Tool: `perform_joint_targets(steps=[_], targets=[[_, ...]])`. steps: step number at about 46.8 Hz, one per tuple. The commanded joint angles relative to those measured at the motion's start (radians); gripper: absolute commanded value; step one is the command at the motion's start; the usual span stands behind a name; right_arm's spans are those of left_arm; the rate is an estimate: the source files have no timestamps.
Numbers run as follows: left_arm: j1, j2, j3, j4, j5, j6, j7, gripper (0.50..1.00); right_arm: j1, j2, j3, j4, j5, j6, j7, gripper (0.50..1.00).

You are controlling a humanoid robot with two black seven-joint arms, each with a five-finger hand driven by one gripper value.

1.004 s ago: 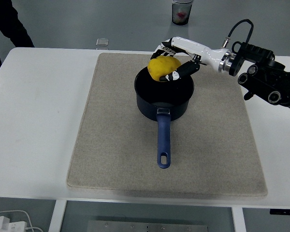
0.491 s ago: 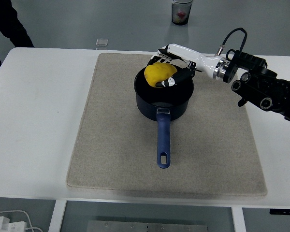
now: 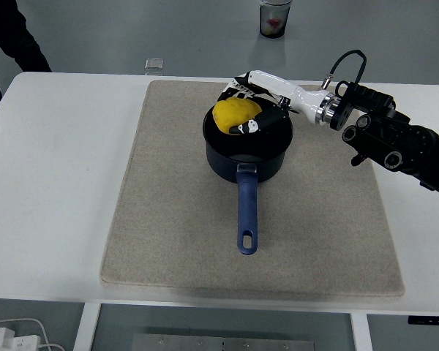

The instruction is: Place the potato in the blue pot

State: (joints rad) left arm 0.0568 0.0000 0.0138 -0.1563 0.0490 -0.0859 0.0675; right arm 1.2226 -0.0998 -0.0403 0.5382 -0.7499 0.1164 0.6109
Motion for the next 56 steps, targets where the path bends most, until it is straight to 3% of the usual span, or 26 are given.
perform_joint_targets(steps=[1,41,56], targets=[[0.0,0.0,0.0,0.001,0.0,0.0,0.0,0.996,0.0,0.0,-0.001,0.0,0.032,0.006,0.0,0.913],[0.0,0.0,0.0,0.0,0.0,0.0,0.0,0.996,0.002,-0.02,0.002,0.0,0.04,-0.003,0.0,0.928],[0.0,0.0,0.0,0.0,0.0,0.0,0.0,0.996,0.002,-0.078,0.019,-0.001,0.282,0.011,0.0,0.93]])
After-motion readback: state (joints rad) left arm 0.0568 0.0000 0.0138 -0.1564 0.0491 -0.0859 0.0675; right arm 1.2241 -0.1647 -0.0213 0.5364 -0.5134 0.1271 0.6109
